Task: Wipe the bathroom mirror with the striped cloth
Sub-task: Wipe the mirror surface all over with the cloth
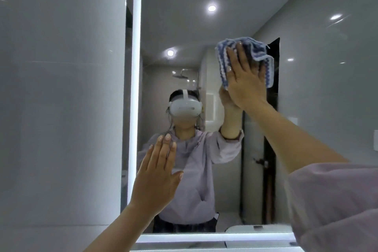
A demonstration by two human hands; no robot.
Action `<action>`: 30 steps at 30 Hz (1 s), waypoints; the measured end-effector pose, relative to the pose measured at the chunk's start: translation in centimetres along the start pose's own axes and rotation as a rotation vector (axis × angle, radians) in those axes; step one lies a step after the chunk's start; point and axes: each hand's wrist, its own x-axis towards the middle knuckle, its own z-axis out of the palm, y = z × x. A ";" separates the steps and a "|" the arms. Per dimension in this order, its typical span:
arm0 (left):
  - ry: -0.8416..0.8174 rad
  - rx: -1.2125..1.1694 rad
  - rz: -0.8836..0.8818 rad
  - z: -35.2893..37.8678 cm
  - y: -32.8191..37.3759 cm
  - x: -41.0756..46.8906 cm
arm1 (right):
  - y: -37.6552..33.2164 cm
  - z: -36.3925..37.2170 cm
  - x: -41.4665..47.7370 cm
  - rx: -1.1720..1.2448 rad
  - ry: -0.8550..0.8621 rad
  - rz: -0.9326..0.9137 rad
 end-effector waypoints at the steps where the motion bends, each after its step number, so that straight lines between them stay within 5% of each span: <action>1: -0.009 -0.005 0.001 -0.3 0.0 0.1 | 0.7 -0.2 -0.3 0.016 -0.012 0.010; 14: 0.266 -0.009 0.002 -6.7 -3.2 8.2 | 1.0 -0.9 -0.6 -0.007 -0.101 0.011; 23: 0.164 -0.006 -0.055 -6.8 -5.0 10.2 | 0.5 -0.5 -0.7 0.014 -0.086 -0.018; 30: 0.221 -0.009 -0.015 -6.6 -5.4 10.4 | -5.8 1.8 0.7 -0.091 -0.034 -0.412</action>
